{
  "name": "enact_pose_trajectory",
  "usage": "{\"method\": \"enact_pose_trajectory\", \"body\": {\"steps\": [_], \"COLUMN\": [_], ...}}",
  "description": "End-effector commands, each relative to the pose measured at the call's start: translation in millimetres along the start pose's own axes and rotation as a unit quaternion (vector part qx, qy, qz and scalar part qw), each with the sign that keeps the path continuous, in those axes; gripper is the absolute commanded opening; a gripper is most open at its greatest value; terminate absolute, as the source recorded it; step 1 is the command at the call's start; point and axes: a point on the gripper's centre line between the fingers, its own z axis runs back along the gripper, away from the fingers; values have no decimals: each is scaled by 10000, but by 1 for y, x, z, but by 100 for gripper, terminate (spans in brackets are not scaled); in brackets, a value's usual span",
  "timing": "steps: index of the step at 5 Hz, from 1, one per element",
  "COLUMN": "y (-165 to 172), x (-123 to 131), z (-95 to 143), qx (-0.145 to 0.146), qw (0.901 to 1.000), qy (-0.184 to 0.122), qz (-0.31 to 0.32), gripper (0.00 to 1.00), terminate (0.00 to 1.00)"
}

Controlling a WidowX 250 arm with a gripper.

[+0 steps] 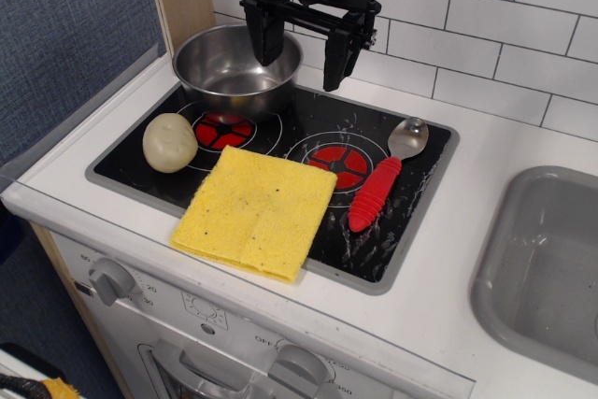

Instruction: Place pot on top of yellow cloth

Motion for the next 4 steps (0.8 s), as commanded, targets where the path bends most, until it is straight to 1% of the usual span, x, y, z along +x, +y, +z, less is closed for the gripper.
{"method": "enact_pose_trajectory", "body": {"steps": [1, 2, 3, 4], "y": [0, 9, 23, 38], "x": [0, 20, 47, 70], "z": [0, -6, -25, -45], "qx": [0, -228, -280, -268], "qw": [10000, 9996, 9995, 9996], "qy": [0, -137, -138, -44], "qz": [0, -48, 17, 90], "gripper": [100, 100, 100, 100], "terminate": [0, 0, 0, 0]}}
